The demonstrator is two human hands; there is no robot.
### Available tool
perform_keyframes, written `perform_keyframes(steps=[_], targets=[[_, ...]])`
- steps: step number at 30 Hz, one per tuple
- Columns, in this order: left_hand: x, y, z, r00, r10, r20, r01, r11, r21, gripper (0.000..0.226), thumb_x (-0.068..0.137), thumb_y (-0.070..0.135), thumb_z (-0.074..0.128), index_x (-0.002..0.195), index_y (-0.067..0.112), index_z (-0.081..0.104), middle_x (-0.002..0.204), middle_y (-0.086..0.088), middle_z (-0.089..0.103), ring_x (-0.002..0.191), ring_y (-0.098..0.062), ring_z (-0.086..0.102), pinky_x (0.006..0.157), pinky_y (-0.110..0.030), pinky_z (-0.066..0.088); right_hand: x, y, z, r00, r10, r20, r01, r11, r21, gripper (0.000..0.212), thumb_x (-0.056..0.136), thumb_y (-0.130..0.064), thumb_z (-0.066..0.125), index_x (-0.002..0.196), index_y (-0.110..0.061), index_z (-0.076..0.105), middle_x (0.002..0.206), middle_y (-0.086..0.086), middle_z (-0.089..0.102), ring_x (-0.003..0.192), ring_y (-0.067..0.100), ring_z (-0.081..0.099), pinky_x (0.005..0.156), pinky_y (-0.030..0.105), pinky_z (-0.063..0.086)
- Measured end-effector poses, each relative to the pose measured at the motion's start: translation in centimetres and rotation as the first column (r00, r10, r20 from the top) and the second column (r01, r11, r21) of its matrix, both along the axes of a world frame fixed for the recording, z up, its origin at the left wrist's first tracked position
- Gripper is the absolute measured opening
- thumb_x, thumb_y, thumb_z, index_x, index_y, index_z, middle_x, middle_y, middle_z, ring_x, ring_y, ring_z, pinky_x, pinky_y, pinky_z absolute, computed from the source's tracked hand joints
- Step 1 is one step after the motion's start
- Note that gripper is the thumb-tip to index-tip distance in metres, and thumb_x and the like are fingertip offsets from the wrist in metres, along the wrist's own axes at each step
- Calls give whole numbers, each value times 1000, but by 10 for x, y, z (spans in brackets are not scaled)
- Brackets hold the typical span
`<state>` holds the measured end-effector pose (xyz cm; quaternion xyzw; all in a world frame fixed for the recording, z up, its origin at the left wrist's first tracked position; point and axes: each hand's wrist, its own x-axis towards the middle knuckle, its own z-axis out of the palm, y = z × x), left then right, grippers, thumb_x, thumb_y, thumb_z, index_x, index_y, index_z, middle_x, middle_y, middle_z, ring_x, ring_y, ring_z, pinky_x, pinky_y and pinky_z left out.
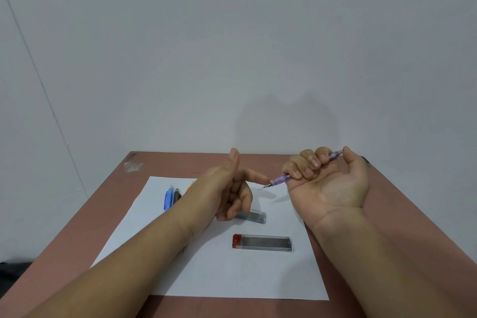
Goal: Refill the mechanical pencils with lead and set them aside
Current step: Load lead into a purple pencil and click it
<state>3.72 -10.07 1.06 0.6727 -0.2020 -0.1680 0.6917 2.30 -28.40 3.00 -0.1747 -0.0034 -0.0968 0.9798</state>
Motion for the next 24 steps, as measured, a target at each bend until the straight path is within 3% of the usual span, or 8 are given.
perform_keyframes(steps=[5,10,14,20,24], targets=[[1,1,0,1000,12,0,-12,1000,-17,85,82,76,27,109,11,76,64,-12,57,43,-15,37,49,-28,22,1,0,-2,1000,-8,-13,8,1000,-10,41,92,-42,40,62,-15,38,63,0,30,49,16,25,52,27,26],[2,2,-1,1000,20,2,-20,999,-26,88,79,80,30,110,12,75,64,-11,57,43,-15,38,48,-27,23,1,-1,-2,1000,-25,0,25,999,-33,27,78,-34,46,62,-16,36,62,0,30,50,16,24,52,28,26],[2,2,-1,1000,26,2,-26,999,-33,88,78,81,31,108,12,76,64,-11,57,43,-15,38,50,-29,22,2,-1,-2,999,-29,-28,28,999,-37,39,91,-41,39,60,-16,36,62,0,29,50,16,23,53,28,24],[3,3,-2,1000,18,12,-18,999,-43,92,71,84,35,107,10,76,64,-12,57,42,-15,38,48,-27,23,2,-1,-1,999,-14,-30,14,1000,-23,42,91,-44,40,60,-16,37,62,0,29,50,16,23,53,28,24],[2,3,-1,999,30,23,-29,999,-35,84,80,77,34,107,10,76,63,-11,57,42,-15,37,49,-29,21,2,-1,-2,1000,-13,-29,13,1000,-21,42,92,-44,40,61,-16,37,62,0,29,49,16,24,53,28,25]])
